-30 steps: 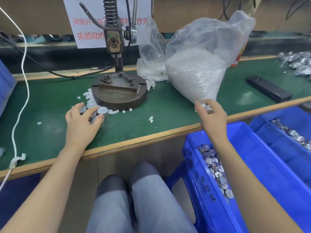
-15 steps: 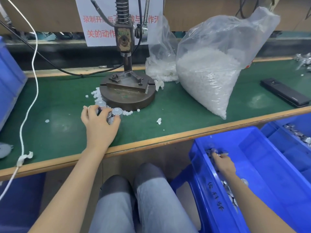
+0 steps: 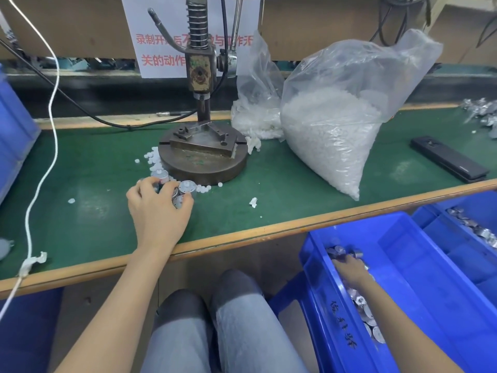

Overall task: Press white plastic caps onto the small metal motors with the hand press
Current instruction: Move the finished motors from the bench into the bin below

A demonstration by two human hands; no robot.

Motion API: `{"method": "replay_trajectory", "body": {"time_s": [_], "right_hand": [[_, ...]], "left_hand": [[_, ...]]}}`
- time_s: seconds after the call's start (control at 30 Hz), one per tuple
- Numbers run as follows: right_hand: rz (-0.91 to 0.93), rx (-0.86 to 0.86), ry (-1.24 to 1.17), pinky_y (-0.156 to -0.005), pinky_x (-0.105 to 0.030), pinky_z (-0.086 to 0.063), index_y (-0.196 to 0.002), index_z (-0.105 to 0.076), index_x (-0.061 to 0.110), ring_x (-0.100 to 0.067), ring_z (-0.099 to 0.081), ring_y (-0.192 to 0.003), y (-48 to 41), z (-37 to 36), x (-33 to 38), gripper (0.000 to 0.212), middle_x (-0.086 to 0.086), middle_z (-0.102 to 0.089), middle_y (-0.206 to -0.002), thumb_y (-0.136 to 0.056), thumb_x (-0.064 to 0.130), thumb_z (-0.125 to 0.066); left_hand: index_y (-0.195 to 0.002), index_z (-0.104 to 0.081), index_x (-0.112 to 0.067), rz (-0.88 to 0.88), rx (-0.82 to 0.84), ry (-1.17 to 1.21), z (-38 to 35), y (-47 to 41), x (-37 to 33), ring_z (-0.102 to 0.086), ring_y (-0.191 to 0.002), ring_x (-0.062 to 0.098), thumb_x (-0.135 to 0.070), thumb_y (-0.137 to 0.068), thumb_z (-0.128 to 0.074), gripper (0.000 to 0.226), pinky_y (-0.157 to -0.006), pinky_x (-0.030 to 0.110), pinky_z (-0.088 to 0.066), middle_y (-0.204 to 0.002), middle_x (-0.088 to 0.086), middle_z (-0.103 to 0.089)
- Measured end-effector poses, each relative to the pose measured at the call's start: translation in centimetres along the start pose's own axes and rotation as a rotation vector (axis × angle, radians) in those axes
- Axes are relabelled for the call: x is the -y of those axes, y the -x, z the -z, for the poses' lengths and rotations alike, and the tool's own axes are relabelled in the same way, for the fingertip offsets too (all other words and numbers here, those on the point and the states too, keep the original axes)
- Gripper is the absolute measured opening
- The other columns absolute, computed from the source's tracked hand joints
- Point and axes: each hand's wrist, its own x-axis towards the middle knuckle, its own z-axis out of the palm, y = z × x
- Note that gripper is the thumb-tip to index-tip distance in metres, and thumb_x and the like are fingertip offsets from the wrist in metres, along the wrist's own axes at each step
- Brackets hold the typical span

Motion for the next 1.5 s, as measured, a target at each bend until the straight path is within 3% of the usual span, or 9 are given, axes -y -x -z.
{"method": "replay_trajectory", "body": {"time_s": [0.13, 0.27, 0.4, 0.53, 0.73, 0.9, 1.23, 1.4, 1.5], "right_hand": [[0.073, -0.100, -0.025, -0.070, -0.034, -0.041, -0.082, -0.058, 0.004, -0.030, -0.055, -0.083, 2.1, 3.6, 3.4, 0.028, -0.014, -0.060, -0.083, -0.092, 0.028, -0.047], [0.172, -0.355, 0.106, -0.059, -0.031, -0.038, -0.072, -0.057, -0.002, -0.036, -0.060, -0.081, 5.9, 5.4, 7.4, 0.032, -0.017, -0.066, -0.077, -0.088, 0.024, -0.046], [0.395, -0.476, 0.089, -0.051, -0.032, -0.031, -0.055, -0.041, 0.013, -0.027, -0.043, -0.058, 11.0, 3.9, 13.2, 0.033, -0.001, -0.045, -0.051, -0.085, 0.022, -0.049], [0.907, -0.194, 0.023, -0.081, -0.030, -0.040, -0.095, -0.062, 0.016, -0.017, -0.052, -0.089, 14.6, -0.2, 19.9, 0.012, 0.000, -0.059, -0.093, -0.087, 0.024, -0.057], [1.248, 0.005, 0.321, -0.111, -0.036, -0.019, -0.143, -0.033, 0.023, -0.025, -0.020, -0.135, 14.8, -6.2, 26.9, 0.079, -0.009, -0.027, -0.146, -0.077, 0.046, -0.070], [1.264, 0.045, 0.521, -0.115, -0.045, -0.017, -0.142, -0.034, 0.023, -0.029, -0.013, -0.139, 12.8, -7.2, 28.3, 0.091, -0.004, -0.029, -0.147, -0.067, 0.058, -0.072], [1.303, -0.056, 0.279, -0.091, -0.036, -0.036, -0.122, -0.051, 0.012, -0.023, -0.041, -0.105, 12.5, -9.0, 27.7, 0.069, -0.007, -0.046, -0.112, -0.066, 0.043, -0.076], [1.357, -0.085, 0.269, -0.072, -0.030, -0.036, -0.103, -0.054, 0.008, -0.024, -0.049, -0.089, 12.9, -9.5, 27.7, 0.045, -0.008, -0.049, -0.107, -0.073, 0.036, -0.071], [1.347, -0.152, 0.335, -0.076, -0.036, -0.038, -0.101, -0.059, 0.006, -0.029, -0.053, -0.092, 13.2, -9.9, 27.9, 0.036, -0.010, -0.056, -0.108, -0.078, 0.034, -0.064]], "left_hand": [[-0.107, -0.068, -0.010, 0.066, -0.002, 0.128, 0.1, -0.7, 0.4, -0.031, -0.117, 0.035, -0.024, -0.085, -0.062, 0.028, -0.097, 0.037, -0.029, -0.128, 0.018, -0.041], [-0.104, -0.067, -0.012, 0.186, -0.003, 0.337, 0.1, -1.1, 0.9, -0.027, -0.124, 0.024, -0.026, -0.090, -0.055, 0.024, -0.090, 0.020, -0.021, -0.136, 0.013, -0.035], [-0.103, -0.068, -0.010, 0.282, -0.014, 0.436, 0.4, -1.3, 1.1, -0.026, -0.127, 0.023, -0.023, -0.092, -0.053, 0.023, -0.093, 0.018, -0.019, -0.139, 0.010, -0.034], [-0.104, -0.067, -0.010, 0.384, -0.008, 0.528, 1.2, -1.6, 1.5, -0.045, -0.117, 0.024, -0.008, -0.090, -0.045, 0.027, -0.099, 0.031, -0.034, -0.123, 0.011, -0.049], [-0.105, -0.065, -0.007, 0.378, -0.039, 0.515, 1.6, -1.5, 1.5, -0.051, -0.100, 0.024, -0.004, -0.089, -0.047, 0.024, -0.083, 0.024, -0.036, -0.109, 0.013, -0.055], [-0.108, -0.062, -0.009, 0.384, -0.068, 0.547, 1.4, -1.5, 2.1, -0.045, -0.088, 0.012, -0.011, -0.093, -0.046, 0.021, -0.076, 0.020, -0.031, -0.108, 0.012, -0.056], [-0.103, -0.059, 0.005, 0.429, -0.125, 0.497, 0.7, -1.7, 1.9, -0.044, -0.111, 0.029, -0.002, -0.093, -0.040, 0.022, -0.094, 0.028, -0.029, -0.117, 0.021, -0.051], [-0.117, -0.055, 0.000, 0.444, -0.123, 0.547, 0.9, -1.6, 2.0, -0.045, -0.117, 0.021, -0.002, -0.093, -0.035, 0.031, -0.089, 0.012, -0.025, -0.129, 0.011, -0.045], [-0.123, -0.054, -0.005, 0.392, -0.039, 0.550, 0.9, -1.7, 1.7, -0.039, -0.127, 0.021, -0.007, -0.094, -0.039, 0.033, -0.103, 0.026, -0.028, -0.138, 0.009, -0.038]]}}
